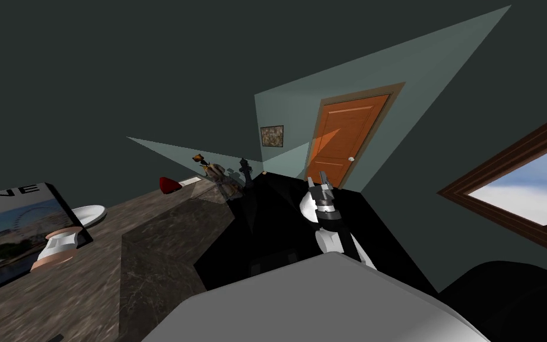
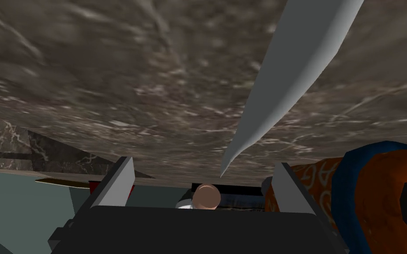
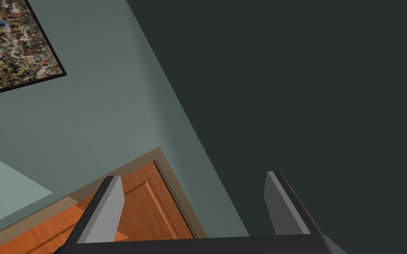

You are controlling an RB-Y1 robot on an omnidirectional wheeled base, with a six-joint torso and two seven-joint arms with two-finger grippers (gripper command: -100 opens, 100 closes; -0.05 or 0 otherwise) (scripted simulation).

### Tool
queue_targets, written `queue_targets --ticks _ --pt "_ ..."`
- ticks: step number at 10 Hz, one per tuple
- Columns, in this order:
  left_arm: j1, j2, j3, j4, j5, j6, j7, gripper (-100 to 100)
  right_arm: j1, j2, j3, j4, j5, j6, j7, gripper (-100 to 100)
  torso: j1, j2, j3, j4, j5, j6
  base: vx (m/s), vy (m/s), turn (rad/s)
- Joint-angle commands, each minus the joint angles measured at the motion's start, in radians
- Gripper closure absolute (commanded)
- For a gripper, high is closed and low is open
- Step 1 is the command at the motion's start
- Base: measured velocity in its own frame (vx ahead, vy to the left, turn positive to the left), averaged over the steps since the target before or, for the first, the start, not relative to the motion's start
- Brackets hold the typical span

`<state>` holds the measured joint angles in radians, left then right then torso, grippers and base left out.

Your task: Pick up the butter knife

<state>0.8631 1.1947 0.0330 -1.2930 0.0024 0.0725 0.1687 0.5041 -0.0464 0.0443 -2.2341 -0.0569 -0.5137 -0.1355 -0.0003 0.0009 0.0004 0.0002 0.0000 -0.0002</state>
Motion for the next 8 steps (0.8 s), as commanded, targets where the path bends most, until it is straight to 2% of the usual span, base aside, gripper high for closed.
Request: queue_targets --ticks 1,2,4,5,7,8 --pt "-0.008 -0.006 -0.009 0.032 -0.050 -0.019 0.050 -100 0.000 0.000 0.000 0.000 0.000 0.000 0.000 0 0.000 0.000 0.000 0.000 0.000 0.000 0.003 -0.006 -0.077" --pt "-0.008 -0.006 -0.009 0.032 -0.052 -0.019 0.059 -100 0.000 0.000 0.000 0.000 0.000 0.000 0.000 0 0.000 0.000 0.000 0.000 0.000 0.000 0.003 -0.004 -0.025" --pt "-0.022 -0.015 -0.022 0.076 -0.120 -0.045 0.123 -100 0.000 0.000 0.000 0.000 0.000 0.000 0.000 0 0.000 0.000 0.000 0.000 0.000 0.000 0.002 -0.006 -0.064" --pt "-0.022 -0.015 -0.022 0.076 -0.122 -0.045 0.132 -100 0.000 0.000 0.000 0.000 0.000 0.000 0.000 0 0.000 0.000 0.000 0.000 0.000 0.000 0.001 -0.003 -0.027" --pt "-0.036 -0.024 -0.035 0.121 -0.189 -0.070 0.196 -100 0.000 0.000 0.000 0.000 0.000 0.000 0.000 0 0.000 0.000 0.000 0.000 0.000 0.000 0.002 -0.006 -0.054" --pt "-0.036 -0.024 -0.035 0.121 -0.192 -0.070 0.204 -100 0.000 0.000 0.000 0.000 0.000 0.000 0.000 0 0.000 0.000 0.000 0.000 0.000 0.000 0.002 -0.004 -0.035"
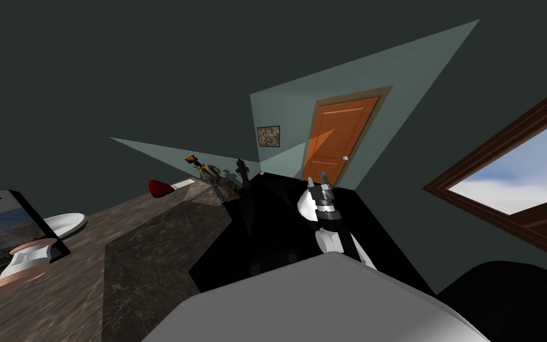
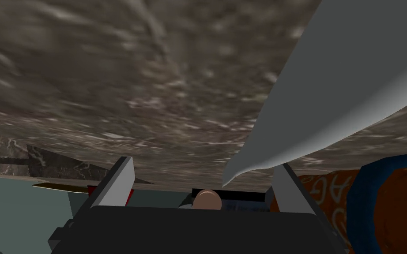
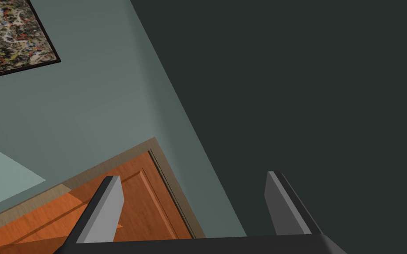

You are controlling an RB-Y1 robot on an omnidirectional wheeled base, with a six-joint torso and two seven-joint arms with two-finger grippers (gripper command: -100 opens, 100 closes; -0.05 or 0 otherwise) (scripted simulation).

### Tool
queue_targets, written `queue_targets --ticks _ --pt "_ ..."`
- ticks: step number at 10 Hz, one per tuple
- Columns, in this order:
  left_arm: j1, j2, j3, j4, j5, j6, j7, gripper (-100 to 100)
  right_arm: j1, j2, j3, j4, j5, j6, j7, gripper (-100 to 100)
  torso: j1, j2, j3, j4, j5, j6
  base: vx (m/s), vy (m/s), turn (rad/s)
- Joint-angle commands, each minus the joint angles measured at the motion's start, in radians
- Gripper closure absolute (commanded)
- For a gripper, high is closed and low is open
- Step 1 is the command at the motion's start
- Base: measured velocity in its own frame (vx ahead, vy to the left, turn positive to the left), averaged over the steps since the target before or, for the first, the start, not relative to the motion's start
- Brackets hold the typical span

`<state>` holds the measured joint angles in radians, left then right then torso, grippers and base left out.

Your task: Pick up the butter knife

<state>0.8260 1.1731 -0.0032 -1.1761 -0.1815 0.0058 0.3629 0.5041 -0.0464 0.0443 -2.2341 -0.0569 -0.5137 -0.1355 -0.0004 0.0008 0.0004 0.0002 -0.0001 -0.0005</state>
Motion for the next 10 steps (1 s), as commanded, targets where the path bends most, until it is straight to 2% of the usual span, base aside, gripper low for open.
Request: queue_targets --ticks 1,2,6,7,8,10 --pt "0.000 0.000 0.000 0.000 0.000 0.000 0.000 -100 0.000 0.000 0.000 0.000 0.000 0.000 0.000 0 0.000 0.000 0.000 0.000 0.000 0.000 0.000 0.000 0.000" --pt "0.001 0.000 0.000 0.000 -0.001 -0.001 0.004 100 0.000 0.000 0.000 0.000 0.000 0.000 0.000 0 0.000 0.000 0.000 0.000 0.000 0.000 0.000 0.000 0.000" --pt "0.002 0.000 0.000 0.003 -0.001 0.004 0.004 100 0.000 0.000 0.000 0.000 0.000 0.000 0.000 0 0.001 0.001 0.001 0.001 0.001 0.002 -0.001 0.001 0.006" --pt "0.002 0.000 0.000 0.003 -0.001 0.003 0.004 0 0.000 0.000 0.000 0.000 0.000 0.000 0.000 0 0.001 0.001 0.001 0.001 0.001 0.002 0.000 0.000 0.000" --pt "0.008 0.002 0.008 -0.019 0.027 0.009 -0.027 100 0.000 0.000 0.000 0.000 0.000 0.000 0.000 0 0.001 0.001 0.001 0.001 0.001 0.002 -0.002 0.003 0.039" --pt "0.022 0.012 0.021 -0.063 0.092 0.034 -0.087 100 0.000 0.000 0.000 0.000 0.000 0.000 0.000 0 0.001 0.001 0.001 0.001 0.001 0.001 -0.002 0.007 0.084"
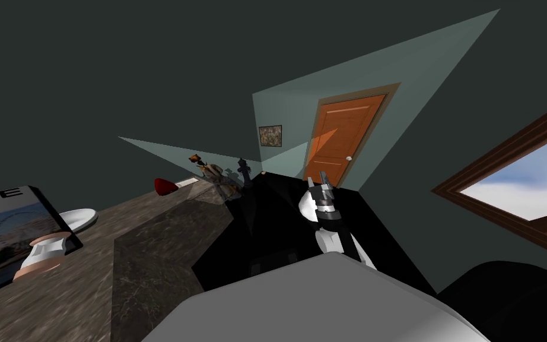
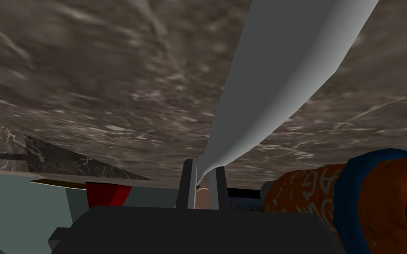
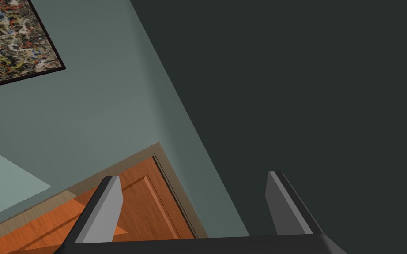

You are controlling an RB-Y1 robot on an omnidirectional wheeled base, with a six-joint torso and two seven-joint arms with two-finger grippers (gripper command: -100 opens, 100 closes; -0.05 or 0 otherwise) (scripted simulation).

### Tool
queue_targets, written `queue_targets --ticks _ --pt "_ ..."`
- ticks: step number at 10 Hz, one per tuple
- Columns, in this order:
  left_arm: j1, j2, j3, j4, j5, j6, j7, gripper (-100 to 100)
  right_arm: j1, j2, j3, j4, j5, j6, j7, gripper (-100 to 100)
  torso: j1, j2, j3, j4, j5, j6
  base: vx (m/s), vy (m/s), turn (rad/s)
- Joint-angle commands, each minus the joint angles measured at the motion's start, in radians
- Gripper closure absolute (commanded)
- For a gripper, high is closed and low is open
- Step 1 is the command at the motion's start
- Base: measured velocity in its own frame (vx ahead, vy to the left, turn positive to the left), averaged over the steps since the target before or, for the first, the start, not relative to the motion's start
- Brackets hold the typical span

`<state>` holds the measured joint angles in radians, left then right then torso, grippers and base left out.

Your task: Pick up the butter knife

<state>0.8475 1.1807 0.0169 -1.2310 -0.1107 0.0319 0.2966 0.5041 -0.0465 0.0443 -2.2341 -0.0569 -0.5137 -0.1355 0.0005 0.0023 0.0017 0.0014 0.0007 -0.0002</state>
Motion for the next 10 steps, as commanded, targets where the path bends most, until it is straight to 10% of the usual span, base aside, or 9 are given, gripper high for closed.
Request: queue_targets --ticks 1,10 --pt "0.000 0.004 0.001 -0.008 0.026 0.008 -0.033 100 0.000 0.000 0.000 0.000 0.000 0.000 0.000 0 0.000 0.000 0.000 0.000 0.000 0.000 -0.002 0.003 0.023" --pt "0.042 0.031 0.040 -0.142 0.235 0.085 -0.250 100 0.000 0.000 0.000 0.000 0.000 0.000 0.000 0 0.000 -0.001 -0.001 -0.001 0.000 -0.002 -0.002 0.005 0.050"
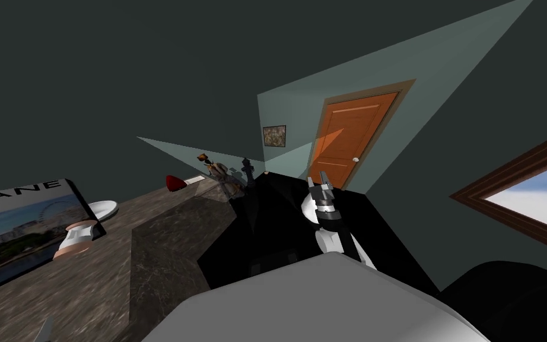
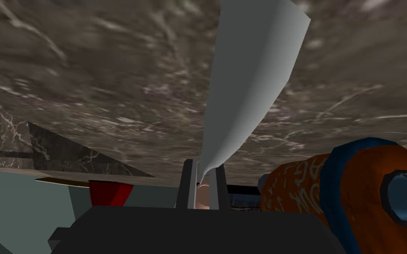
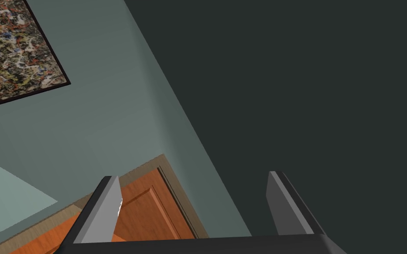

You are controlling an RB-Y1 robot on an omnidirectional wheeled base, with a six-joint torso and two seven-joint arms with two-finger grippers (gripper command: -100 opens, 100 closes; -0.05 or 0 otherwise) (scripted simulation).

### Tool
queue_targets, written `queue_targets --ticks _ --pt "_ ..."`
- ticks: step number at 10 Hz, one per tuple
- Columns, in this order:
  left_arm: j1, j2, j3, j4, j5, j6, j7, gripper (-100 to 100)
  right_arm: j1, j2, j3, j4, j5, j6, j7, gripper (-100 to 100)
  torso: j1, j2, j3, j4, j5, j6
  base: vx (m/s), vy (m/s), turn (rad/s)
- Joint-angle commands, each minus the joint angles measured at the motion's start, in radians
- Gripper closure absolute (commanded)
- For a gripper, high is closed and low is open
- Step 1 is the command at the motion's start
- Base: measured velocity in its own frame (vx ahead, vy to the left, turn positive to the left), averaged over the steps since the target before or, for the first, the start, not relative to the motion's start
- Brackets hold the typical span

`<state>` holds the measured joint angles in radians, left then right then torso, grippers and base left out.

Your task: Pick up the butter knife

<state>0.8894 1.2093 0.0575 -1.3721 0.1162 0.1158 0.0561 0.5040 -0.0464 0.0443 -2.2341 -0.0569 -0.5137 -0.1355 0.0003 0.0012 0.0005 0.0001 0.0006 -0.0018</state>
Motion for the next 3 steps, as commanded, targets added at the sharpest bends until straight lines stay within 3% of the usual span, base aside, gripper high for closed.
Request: queue_targets --ticks 1,2,3 --pt "0.007 0.007 0.006 -0.023 0.043 0.014 -0.046 100 0.000 0.000 0.000 0.000 0.000 0.000 0.000 0 0.000 0.000 0.000 0.000 0.000 0.000 -0.002 0.004 0.042" --pt "0.001 0.007 0.000 -0.009 0.027 0.005 -0.023 100 0.000 0.000 0.000 0.000 0.000 0.000 0.000 0 0.000 0.000 0.000 0.000 0.000 0.000 0.000 0.000 0.000" --pt "0.001 0.008 0.000 -0.011 0.030 0.006 -0.029 0 0.000 0.000 0.000 0.000 0.000 0.000 0.000 0 0.000 0.000 0.000 0.000 0.000 0.000 0.000 0.000 0.000"
